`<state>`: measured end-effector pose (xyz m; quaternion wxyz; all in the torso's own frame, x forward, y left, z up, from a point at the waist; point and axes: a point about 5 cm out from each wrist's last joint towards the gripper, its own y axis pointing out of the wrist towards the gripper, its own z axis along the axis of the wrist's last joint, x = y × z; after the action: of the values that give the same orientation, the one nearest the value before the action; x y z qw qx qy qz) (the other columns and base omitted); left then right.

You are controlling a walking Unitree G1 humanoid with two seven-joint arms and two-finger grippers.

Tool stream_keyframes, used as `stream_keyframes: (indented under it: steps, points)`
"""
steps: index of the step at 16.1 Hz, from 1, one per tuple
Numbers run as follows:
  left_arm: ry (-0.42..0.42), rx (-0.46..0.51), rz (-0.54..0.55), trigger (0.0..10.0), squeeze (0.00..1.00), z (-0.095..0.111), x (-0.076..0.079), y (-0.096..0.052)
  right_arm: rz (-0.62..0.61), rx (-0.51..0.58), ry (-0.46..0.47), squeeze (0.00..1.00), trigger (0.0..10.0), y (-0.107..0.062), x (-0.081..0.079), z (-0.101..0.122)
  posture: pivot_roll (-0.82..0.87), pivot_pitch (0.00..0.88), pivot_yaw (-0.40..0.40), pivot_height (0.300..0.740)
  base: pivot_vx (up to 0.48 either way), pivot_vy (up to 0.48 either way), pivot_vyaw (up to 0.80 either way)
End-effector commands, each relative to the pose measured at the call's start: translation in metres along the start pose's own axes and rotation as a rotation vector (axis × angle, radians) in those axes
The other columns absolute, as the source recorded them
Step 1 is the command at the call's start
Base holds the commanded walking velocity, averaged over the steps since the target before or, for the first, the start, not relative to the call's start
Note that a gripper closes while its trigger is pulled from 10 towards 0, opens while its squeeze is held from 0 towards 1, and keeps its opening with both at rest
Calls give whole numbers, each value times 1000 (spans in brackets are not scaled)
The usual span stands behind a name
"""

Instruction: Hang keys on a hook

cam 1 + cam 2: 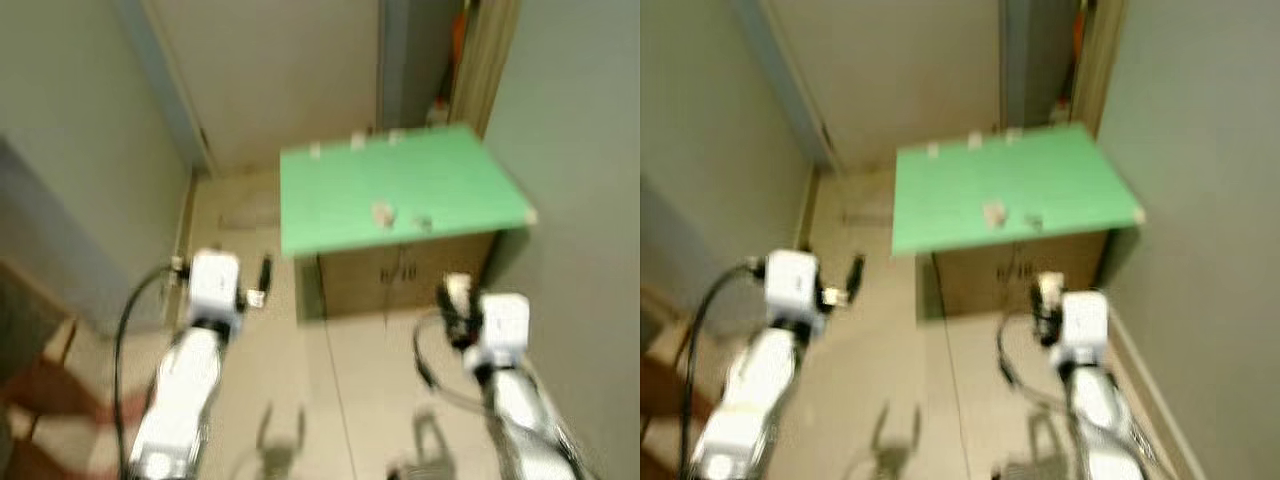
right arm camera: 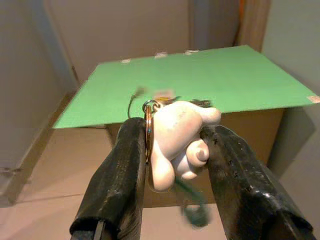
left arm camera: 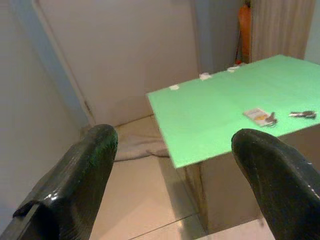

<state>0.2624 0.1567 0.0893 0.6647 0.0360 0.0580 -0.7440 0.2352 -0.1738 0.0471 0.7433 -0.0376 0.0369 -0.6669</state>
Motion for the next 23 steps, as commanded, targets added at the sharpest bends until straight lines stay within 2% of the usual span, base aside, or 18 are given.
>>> stream_keyframes:
  steps: [1, 10, 13, 19, 23]
  points:
    - [-3, -15, -1, 10000, 0, -3, 0, -1, 9, 20, -1, 0, 0, 2, -1, 5, -237, 0, 149, 740, -334, 0, 0]
    - [-12, -10, -4, 10000, 4, -3, 1, 2, 15, 25, -9, 0, 0, 4, -1, 5, -246, 0, 150, 740, -327, 0, 0]
    - [-10, -7, -3, 10000, 4, -3, 1, 4, 28, 19, -30, 0, 0, 4, -2, 4, -248, 0, 151, 740, 0, 0, 0]
    - [-36, -15, -55, 10000, 0, -3, 4, 10, 44, 6, -32, 0, 0, 7, -7, 3, -249, 0, 150, 740, 0, 0, -777]
    - [-24, -12, -68, 10000, 0, -3, 4, 11, 45, 3, -32, 0, 0, 7, -5, 2, -249, 0, 151, 740, 0, 0, -767]
